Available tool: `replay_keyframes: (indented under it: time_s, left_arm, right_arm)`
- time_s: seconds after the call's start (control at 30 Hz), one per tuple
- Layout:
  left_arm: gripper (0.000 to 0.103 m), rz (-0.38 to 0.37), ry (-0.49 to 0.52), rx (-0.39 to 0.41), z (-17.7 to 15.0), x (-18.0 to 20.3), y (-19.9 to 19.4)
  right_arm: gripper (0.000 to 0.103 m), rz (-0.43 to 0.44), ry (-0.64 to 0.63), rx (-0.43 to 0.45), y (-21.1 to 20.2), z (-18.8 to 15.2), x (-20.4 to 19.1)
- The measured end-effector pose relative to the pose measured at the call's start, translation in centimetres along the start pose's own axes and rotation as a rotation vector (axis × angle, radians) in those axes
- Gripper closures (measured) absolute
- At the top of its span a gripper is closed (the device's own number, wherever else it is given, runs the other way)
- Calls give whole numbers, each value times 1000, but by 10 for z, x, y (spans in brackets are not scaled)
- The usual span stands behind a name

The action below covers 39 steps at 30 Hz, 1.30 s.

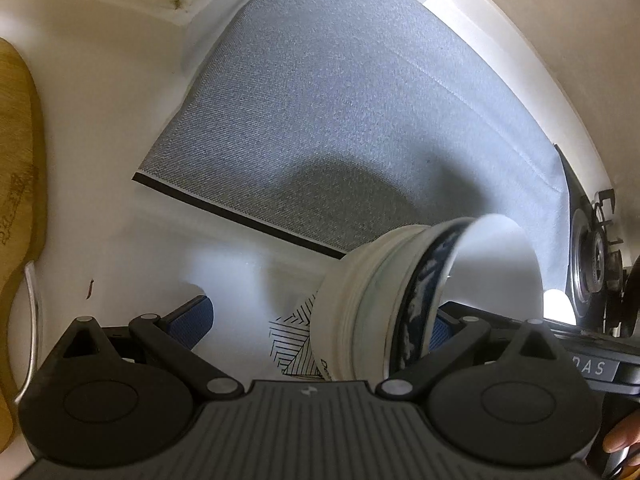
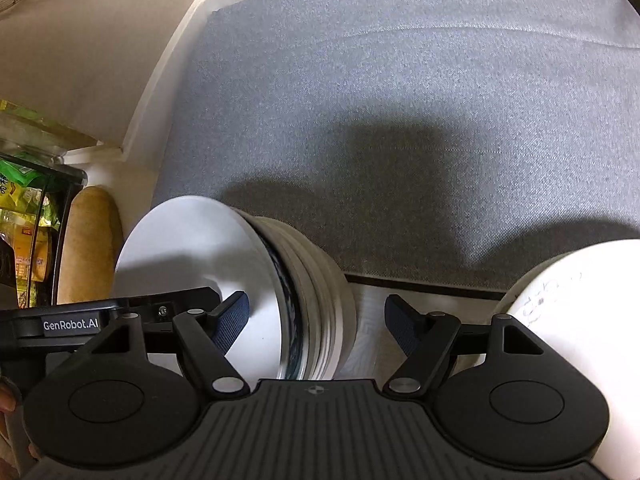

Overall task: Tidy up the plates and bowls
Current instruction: 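Move both tools to the rim of the stacked dishes, then close both tools on the rim of the bowl and plate stack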

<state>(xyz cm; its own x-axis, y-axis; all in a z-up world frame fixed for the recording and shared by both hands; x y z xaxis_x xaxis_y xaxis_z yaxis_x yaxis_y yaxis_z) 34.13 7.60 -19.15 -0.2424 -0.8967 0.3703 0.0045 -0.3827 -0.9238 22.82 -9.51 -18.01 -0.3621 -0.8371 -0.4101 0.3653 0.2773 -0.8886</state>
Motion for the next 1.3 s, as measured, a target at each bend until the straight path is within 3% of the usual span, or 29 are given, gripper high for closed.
replay_keyframes:
  time_s: [0.2, 0.5, 0.9, 1.3]
  left_arm:
    - [0, -30, 10, -5, 1, -5, -1]
    - [0, -52, 120, -12, -8, -5, -6]
    - [0, -74, 94, 22, -15, -9, -7]
    - [0, -109, 55, 84, -20, -15, -12]
  right_arm:
    - [24, -12, -28, -8, 0, 3, 1]
    - [16, -19, -105, -36, 4, 10, -3]
    - [15, -14, -169, -57, 9, 19, -7]
    - [6, 40, -167, -101, 20, 29, 1]
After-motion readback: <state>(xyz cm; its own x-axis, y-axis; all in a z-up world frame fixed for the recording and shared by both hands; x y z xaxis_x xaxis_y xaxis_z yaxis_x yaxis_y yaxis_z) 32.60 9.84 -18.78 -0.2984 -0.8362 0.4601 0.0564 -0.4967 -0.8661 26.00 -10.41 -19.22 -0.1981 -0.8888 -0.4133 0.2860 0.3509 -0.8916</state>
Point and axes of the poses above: each gripper's, at about its wrist camera, not at the fingertips, and y roughly the way its jaws point, x to its right, z to its top, the point moved 2 cm from there along y, roughly the way its jaws point, and after that the axes turned 3 degrees about -y, right-handed, at the moved point
